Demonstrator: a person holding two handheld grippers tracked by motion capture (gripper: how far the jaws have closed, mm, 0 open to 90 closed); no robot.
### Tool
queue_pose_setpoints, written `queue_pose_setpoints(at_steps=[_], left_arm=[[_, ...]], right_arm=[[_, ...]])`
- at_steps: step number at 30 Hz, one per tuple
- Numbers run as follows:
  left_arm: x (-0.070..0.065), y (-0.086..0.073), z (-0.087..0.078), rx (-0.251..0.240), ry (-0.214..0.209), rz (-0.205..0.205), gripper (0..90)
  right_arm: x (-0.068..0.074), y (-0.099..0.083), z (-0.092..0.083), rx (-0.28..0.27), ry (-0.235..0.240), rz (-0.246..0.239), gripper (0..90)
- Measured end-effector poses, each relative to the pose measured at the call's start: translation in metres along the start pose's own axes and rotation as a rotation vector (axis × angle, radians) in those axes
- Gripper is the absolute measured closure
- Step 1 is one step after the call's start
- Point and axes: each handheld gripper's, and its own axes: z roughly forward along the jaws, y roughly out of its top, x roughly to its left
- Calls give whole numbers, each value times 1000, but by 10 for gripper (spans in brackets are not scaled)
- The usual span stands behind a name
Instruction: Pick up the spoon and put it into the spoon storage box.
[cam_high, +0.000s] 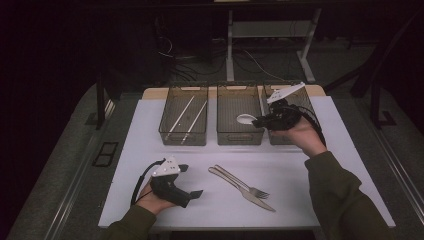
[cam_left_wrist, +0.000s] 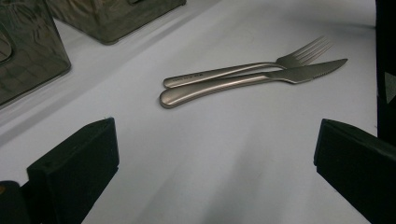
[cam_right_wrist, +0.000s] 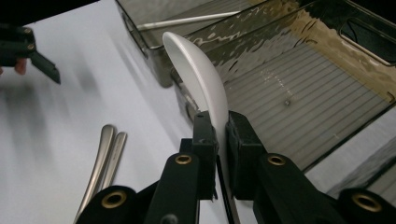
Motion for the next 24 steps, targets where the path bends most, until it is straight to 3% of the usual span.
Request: queue_pose_setpoints(at_steps=[13,24], left_arm=[[0,0,-1,-8,-7,-5,0],[0,0,0,-7,-11,3,0]], right_arm=[[-16,27,39,1,6,24,827],[-21,23,76,75,-13,23,826]])
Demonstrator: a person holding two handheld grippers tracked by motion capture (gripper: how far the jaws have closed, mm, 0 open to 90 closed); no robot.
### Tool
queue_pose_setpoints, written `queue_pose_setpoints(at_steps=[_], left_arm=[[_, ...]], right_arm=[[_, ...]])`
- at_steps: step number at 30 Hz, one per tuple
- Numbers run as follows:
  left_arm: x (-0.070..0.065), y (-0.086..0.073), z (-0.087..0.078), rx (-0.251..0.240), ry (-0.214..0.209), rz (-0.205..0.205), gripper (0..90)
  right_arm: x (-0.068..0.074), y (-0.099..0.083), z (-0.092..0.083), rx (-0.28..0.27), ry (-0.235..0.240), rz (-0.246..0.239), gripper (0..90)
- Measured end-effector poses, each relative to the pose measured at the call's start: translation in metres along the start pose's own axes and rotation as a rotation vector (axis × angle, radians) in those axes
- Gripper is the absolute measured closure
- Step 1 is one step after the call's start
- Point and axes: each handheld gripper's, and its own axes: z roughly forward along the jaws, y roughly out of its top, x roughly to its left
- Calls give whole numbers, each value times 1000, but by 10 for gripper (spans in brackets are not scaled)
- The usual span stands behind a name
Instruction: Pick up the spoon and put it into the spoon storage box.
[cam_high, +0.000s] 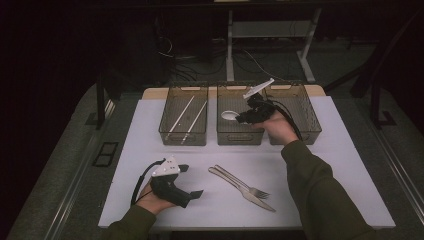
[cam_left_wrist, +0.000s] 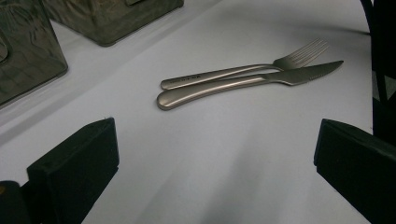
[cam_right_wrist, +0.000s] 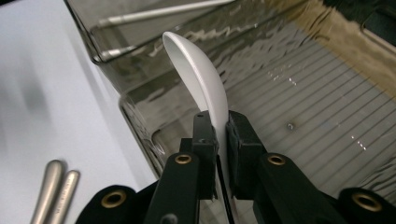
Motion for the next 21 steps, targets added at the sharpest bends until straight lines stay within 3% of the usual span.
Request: queue_pose_setpoints(at_steps=[10,16,21], left_arm=[[0,0,0,3,-1,3,0],[0,0,0,2,-2,4,0],[0,0,0,4,-2,4,0]], right_arm=[[-1,-6,21,64,4,9,824],[-3,-8,24,79,24,21,813],[-3,-7,19,44,32,32,672]])
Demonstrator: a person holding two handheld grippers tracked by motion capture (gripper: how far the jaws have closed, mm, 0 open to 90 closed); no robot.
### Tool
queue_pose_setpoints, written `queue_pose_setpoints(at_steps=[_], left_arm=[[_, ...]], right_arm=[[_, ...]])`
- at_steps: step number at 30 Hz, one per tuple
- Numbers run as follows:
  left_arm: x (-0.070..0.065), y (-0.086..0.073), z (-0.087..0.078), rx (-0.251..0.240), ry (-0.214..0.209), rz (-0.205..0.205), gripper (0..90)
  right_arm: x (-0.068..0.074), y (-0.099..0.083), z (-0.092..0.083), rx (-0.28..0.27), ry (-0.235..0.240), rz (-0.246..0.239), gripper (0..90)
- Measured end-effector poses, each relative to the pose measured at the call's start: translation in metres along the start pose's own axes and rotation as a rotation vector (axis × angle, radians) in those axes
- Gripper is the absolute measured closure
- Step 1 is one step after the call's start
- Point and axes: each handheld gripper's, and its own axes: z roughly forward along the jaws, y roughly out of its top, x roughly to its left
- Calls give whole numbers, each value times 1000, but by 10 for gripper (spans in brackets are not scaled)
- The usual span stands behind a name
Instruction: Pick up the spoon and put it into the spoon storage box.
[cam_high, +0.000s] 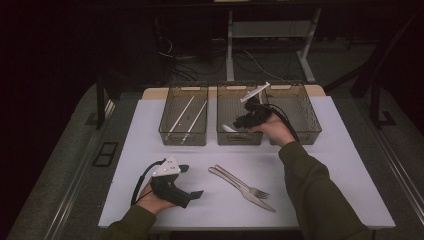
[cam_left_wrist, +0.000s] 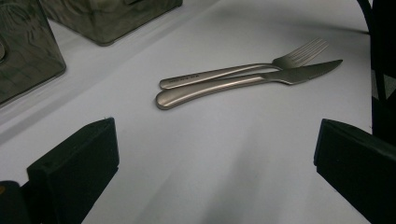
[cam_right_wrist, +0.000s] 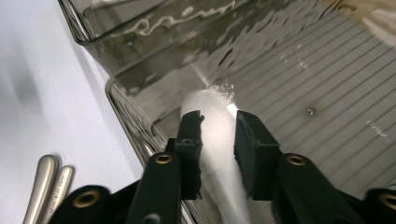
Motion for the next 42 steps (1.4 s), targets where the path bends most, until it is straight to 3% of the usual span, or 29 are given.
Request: queue_pose_setpoints(at_steps=[8,12,19,32,42], left_arm=[[0,0,0,0,1,-3,0],[0,0,0,-1,3,-4,0],[-1,0,0,0,5,-8,0],[-1,0,1,5,7,-5,0],[-2,0,0,2,9,-4,0]], right_arm=[[4,-3,-22,-80,-9,20,496],[7,-11,-34,-122,-2,33,457],[13,-26,-53,-150,-2,34,415],[36,-65,-72,-170,23,15,429],[55,-89,-74,-148,45,-12,480]])
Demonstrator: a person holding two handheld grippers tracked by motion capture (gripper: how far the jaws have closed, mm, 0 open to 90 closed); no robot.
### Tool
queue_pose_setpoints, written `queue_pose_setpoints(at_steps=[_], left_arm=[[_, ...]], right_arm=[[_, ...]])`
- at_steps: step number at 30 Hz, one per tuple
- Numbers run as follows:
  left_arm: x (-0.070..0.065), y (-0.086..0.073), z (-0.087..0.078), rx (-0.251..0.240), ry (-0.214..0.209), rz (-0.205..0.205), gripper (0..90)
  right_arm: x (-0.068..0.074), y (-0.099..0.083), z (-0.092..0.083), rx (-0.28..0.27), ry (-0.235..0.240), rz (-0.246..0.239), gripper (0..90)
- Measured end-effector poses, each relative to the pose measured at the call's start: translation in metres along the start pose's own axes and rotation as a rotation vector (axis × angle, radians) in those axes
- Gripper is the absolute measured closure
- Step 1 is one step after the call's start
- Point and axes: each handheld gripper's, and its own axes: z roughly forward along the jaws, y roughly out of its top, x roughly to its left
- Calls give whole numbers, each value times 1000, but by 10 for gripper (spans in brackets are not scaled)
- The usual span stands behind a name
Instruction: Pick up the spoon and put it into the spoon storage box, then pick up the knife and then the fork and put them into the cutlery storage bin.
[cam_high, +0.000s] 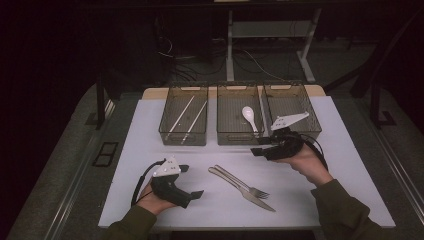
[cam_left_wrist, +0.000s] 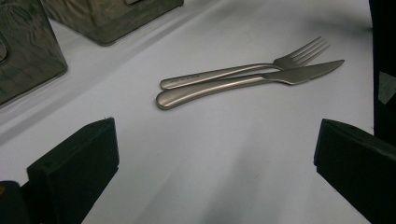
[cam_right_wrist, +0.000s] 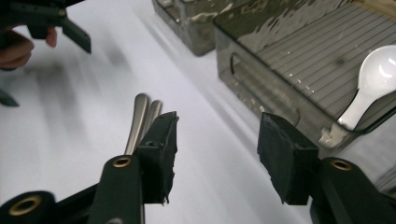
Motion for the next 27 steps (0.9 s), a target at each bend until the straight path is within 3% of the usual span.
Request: queue_pose_setpoints(at_steps=[7,21,27], left_arm=[[0,0,-1,-4,2,-1,0],[0,0,0,2,5,1,0],[0,0,0,0,4,1,0]], right_arm=[[13,-18,-6,9,28,-4,555],[46,-55,-20,55,101,-33,869],[62,-68,-18,92,114,-58,894]])
